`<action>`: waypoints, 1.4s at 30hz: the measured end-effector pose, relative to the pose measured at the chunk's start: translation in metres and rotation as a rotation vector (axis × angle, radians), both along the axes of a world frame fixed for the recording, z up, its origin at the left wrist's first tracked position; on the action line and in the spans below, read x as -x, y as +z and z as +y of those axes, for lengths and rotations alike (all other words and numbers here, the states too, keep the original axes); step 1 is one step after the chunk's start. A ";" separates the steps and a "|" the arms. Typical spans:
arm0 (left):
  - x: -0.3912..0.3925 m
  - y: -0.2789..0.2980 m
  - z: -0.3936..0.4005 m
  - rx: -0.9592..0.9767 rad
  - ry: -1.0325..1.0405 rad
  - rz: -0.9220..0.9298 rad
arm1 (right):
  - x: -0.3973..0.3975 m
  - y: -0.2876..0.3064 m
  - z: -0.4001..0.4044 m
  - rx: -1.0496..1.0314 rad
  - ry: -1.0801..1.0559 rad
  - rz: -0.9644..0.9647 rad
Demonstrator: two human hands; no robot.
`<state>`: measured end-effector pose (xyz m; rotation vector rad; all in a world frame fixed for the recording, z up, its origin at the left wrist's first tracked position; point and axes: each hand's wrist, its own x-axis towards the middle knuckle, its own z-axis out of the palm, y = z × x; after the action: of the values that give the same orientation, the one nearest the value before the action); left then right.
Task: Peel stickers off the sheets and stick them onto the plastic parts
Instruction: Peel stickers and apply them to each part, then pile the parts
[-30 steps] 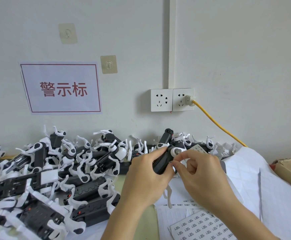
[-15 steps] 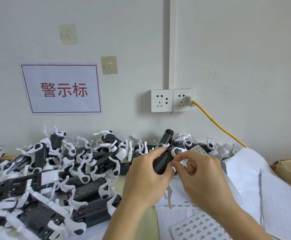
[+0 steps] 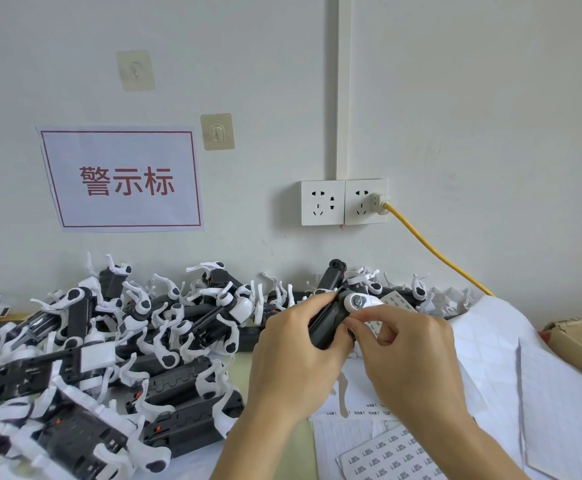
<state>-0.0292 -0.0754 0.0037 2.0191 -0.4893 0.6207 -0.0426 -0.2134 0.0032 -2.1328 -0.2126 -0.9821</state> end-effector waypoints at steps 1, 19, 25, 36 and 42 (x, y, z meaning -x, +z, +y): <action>0.000 0.000 0.000 0.002 -0.002 -0.001 | 0.000 0.000 0.000 -0.009 -0.003 0.000; 0.002 0.003 0.001 -0.105 0.035 -0.006 | 0.000 0.003 0.005 0.136 -0.078 -0.098; 0.002 0.003 0.001 -0.044 0.015 0.011 | 0.006 0.008 0.006 0.213 -0.109 -0.112; -0.003 0.003 0.004 0.207 -0.067 0.102 | 0.014 0.008 0.000 0.268 0.093 -0.140; -0.003 0.005 0.004 0.304 -0.135 0.155 | 0.013 0.010 -0.002 0.276 0.072 -0.099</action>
<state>-0.0258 -0.0713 0.0083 1.7146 -0.4076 0.4235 -0.0553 -0.2150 0.0137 -2.3065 -0.4956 -1.0677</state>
